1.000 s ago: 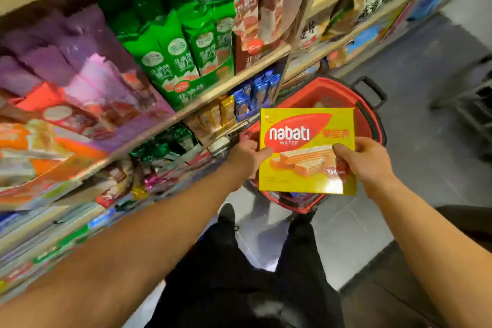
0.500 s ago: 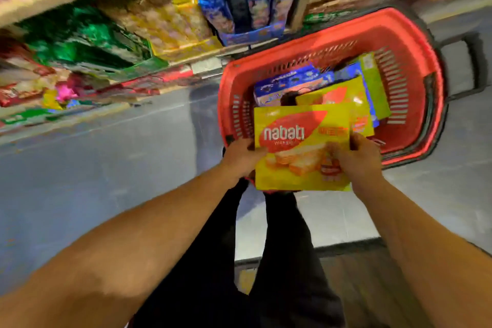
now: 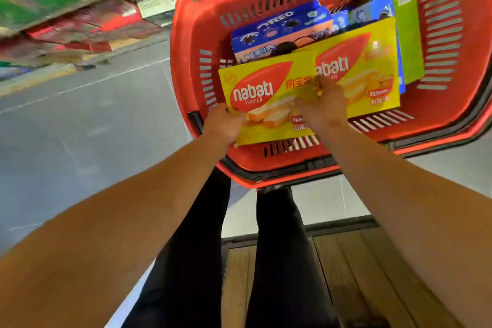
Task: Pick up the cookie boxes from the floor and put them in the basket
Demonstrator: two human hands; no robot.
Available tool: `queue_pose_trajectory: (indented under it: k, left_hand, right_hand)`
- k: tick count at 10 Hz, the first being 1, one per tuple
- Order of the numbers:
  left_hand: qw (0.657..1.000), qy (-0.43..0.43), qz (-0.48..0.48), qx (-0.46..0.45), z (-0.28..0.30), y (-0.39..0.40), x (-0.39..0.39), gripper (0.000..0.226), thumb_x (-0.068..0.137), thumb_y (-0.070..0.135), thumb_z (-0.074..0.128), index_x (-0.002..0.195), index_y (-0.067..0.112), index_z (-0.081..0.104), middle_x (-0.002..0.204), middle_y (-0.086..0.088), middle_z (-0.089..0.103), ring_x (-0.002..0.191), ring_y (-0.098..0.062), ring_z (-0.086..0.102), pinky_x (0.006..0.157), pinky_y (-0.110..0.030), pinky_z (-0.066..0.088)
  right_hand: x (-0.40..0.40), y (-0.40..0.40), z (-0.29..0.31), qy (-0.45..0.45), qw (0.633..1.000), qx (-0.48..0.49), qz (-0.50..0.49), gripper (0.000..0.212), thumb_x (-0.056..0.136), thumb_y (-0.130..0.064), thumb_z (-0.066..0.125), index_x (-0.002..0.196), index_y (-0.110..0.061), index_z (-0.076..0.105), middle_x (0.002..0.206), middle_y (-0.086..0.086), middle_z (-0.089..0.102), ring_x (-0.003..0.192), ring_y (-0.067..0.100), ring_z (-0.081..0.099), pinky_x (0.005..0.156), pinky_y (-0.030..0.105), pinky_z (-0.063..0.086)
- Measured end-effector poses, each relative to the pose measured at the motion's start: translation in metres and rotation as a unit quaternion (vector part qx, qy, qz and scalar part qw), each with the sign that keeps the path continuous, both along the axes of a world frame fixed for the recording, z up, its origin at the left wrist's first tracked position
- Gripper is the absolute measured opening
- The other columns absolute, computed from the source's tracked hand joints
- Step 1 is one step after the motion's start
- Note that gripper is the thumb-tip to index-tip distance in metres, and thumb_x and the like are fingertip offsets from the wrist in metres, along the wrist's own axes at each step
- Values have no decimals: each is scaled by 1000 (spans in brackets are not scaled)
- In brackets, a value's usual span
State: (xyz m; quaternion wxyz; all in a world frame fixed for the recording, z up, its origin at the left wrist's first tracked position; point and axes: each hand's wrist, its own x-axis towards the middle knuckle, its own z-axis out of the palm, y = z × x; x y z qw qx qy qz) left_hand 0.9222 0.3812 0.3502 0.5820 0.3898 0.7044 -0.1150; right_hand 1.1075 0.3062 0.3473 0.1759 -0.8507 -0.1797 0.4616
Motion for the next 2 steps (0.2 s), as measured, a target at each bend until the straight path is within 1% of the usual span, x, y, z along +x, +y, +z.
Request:
queue_pose_trajectory:
  k: [1, 2]
  left_hand:
    - [1000, -22, -21, 7, 7, -6, 3, 38, 69, 32, 66, 105, 22, 68, 105, -5, 71, 101, -28, 66, 89, -48, 54]
    - [995, -27, -81, 43, 28, -7, 6, 34, 78, 29, 64, 110, 20, 68, 105, -2, 71, 99, -23, 66, 90, -43, 54]
  right_hand:
    - [-7, -11, 5, -3, 999, 33, 34, 47, 78, -18, 67, 122, -8, 55, 122, 14, 56, 117, 31, 50, 90, 33, 41]
    - [-12, -23, 26, -24, 999, 30, 37, 49, 81, -21, 68, 127, -11, 53, 122, 12, 53, 118, 29, 46, 82, 25, 34]
